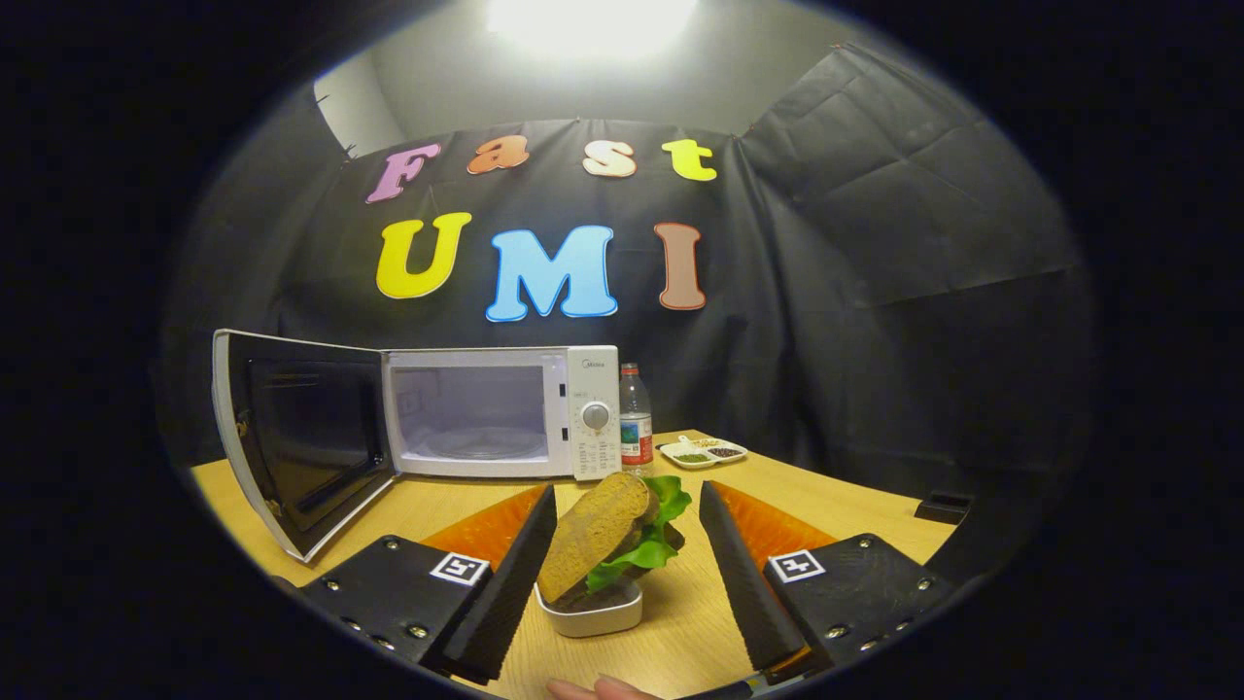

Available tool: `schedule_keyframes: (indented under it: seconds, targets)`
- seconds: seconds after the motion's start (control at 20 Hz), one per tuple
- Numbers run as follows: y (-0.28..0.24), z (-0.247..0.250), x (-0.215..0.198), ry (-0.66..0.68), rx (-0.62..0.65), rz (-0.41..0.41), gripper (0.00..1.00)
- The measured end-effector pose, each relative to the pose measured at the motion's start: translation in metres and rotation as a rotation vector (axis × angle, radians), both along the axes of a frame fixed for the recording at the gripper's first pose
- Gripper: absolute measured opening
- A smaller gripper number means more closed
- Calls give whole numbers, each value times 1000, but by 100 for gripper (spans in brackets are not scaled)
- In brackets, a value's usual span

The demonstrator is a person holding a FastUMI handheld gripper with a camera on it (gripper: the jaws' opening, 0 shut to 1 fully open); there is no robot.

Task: Open the microwave, put the food inside, and close the microwave door.

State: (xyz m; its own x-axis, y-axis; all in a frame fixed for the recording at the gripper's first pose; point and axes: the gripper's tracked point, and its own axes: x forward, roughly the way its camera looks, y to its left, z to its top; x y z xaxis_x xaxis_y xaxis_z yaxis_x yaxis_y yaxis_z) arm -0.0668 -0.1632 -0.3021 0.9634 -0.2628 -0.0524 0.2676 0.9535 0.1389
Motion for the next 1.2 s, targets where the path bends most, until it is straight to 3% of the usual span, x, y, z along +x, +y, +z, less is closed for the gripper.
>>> schedule_keyframes:
  seconds: [0.25,0.4,0.55,0.65,0.85,1.2]
  targets:
    - [-11,-45,20,68,274,84,89]
    - [1,-54,29,82,412,173,94]
    - [9,-59,43,105,516,242,90]
    - [6,-64,50,116,588,240,57]
    - [10,-49,47,107,598,250,24]
    - [23,2,45,55,485,261,24]
